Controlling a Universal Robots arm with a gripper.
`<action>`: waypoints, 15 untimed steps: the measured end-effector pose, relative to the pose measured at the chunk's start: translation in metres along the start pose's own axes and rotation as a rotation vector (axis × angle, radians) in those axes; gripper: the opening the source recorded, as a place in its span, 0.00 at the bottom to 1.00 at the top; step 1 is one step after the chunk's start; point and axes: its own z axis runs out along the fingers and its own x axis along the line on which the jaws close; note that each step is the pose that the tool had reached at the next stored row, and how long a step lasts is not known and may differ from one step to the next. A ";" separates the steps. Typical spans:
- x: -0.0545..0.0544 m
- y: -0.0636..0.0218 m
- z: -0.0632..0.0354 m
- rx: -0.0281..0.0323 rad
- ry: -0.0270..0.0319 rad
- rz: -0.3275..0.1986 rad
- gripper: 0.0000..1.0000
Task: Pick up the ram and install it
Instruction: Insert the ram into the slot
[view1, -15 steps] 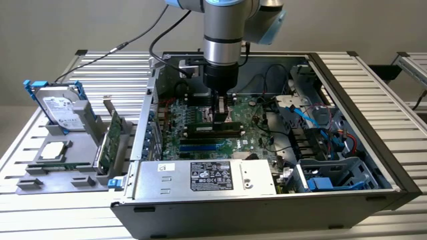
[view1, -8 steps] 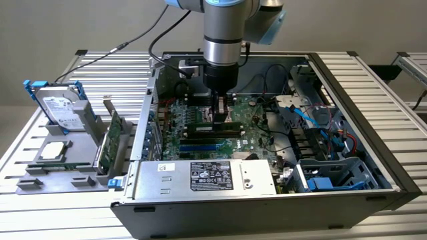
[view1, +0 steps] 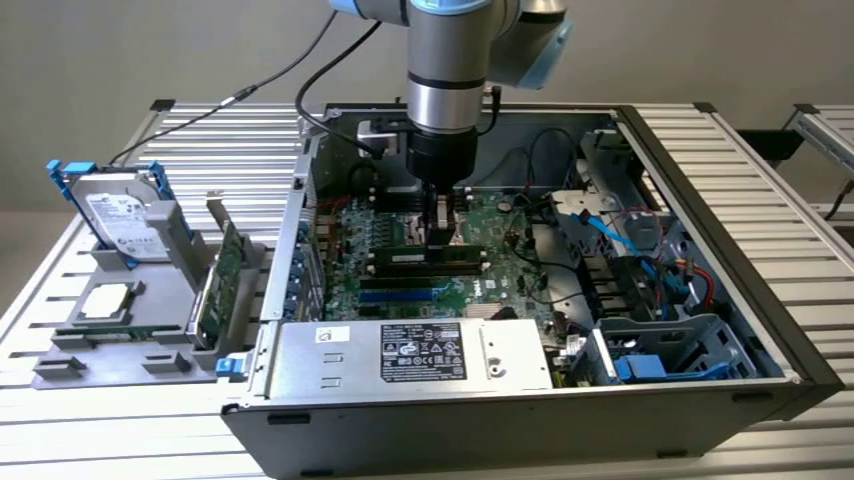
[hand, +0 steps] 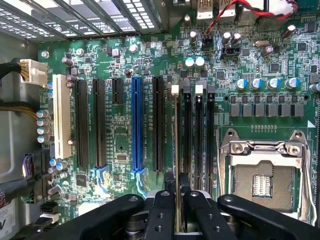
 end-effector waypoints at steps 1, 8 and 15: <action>0.000 -0.0001 0.0000 0.0000 -0.0015 0.000 0.14; 0.000 -0.0003 0.0006 0.0013 -0.0085 0.000 0.14; 0.001 -0.0004 0.0020 0.0050 -0.0083 0.001 0.14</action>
